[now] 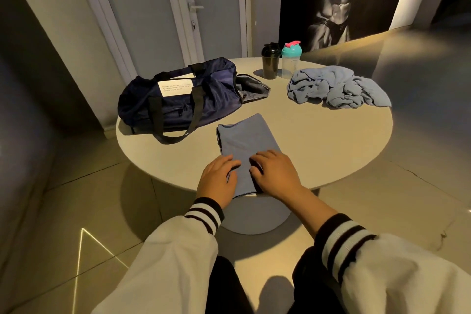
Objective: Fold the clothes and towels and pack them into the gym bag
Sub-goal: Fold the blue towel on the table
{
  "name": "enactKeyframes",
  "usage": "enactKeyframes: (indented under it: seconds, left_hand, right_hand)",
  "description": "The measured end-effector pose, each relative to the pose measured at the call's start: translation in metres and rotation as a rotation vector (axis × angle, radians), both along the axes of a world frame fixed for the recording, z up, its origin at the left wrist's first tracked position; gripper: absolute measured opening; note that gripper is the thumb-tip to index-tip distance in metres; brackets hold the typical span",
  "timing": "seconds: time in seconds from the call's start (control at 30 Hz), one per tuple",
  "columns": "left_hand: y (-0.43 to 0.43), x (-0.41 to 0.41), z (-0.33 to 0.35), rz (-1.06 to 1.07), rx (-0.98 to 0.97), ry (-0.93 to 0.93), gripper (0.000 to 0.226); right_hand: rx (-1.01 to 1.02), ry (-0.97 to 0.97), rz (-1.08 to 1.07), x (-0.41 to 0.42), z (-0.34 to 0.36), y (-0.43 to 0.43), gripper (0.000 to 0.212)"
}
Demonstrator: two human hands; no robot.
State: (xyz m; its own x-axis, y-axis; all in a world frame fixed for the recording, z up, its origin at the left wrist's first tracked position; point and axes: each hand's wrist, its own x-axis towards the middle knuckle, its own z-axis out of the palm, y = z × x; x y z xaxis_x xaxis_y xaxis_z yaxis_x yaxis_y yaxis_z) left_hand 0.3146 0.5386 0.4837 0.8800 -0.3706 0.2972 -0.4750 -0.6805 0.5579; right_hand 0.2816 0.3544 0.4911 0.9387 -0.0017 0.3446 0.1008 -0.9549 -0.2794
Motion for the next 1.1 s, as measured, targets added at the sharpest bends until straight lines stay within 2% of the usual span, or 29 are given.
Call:
enactKeyframes:
  seconds: [0.1, 0.2, 0.33, 0.5, 0.63, 0.73, 0.83, 0.97, 1.03, 1.1]
  left_hand:
    - [0.004, -0.015, -0.007, -0.06, -0.016, -0.095, 0.028]
    - [0.008, -0.034, -0.015, -0.102, 0.018, -0.064, 0.036]
    - [0.016, -0.045, -0.026, -0.131, 0.147, -0.114, 0.041]
    - [0.011, -0.049, -0.01, -0.064, -0.141, -0.02, 0.028]
    - [0.004, -0.054, 0.016, 0.004, -0.296, 0.115, 0.018]
    - [0.0, -0.054, 0.035, 0.095, -0.473, 0.196, 0.016]
    - [-0.001, -0.04, 0.047, 0.161, -0.607, 0.253, 0.03]
    - [-0.003, -0.01, 0.052, 0.257, -0.62, 0.31, 0.047]
    - [-0.005, 0.001, 0.052, 0.243, -0.645, 0.36, 0.053]
    - [-0.002, 0.009, 0.046, 0.169, -0.605, 0.38, 0.069]
  right_hand:
    - [0.039, -0.028, -0.081, -0.015, -0.008, 0.0, 0.035]
    - [0.085, -0.067, -0.034, -0.028, -0.016, -0.005, 0.036]
    - [0.197, 0.011, 0.025, -0.037, -0.009, -0.015, 0.042]
    - [0.325, 0.058, 0.126, -0.055, -0.005, -0.024, 0.049]
    - [0.597, 0.028, 0.17, -0.073, 0.01, -0.026, 0.043]
    - [0.668, 0.029, 0.23, -0.08, 0.023, -0.03, 0.047]
    - [0.688, 0.028, 0.242, -0.073, 0.033, -0.033, 0.04]
    - [0.688, -0.008, 0.136, -0.043, 0.044, -0.026, 0.033]
    - [0.723, -0.005, 0.105, -0.023, 0.047, -0.021, 0.031]
    - [0.763, -0.004, 0.041, -0.001, 0.045, -0.016, 0.027]
